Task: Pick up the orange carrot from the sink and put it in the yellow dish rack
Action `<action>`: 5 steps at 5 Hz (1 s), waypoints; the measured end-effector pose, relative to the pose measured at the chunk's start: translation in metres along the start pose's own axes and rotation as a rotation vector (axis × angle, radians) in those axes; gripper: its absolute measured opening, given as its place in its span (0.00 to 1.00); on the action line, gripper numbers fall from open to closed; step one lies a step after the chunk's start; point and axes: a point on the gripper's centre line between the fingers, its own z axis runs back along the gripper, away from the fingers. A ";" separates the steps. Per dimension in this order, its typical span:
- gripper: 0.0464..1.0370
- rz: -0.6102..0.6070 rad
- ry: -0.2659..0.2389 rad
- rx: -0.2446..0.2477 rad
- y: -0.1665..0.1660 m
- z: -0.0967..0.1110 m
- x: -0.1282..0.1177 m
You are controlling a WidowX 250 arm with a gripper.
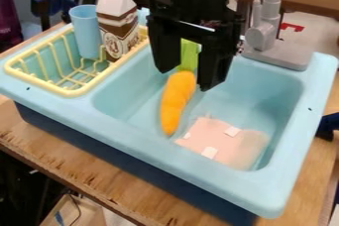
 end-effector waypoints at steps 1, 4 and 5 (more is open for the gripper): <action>0.96 0.000 0.023 0.000 0.000 -0.007 0.000; 0.96 0.055 -0.044 -0.018 0.045 -0.033 0.024; 0.96 0.055 -0.048 -0.025 0.049 -0.052 0.036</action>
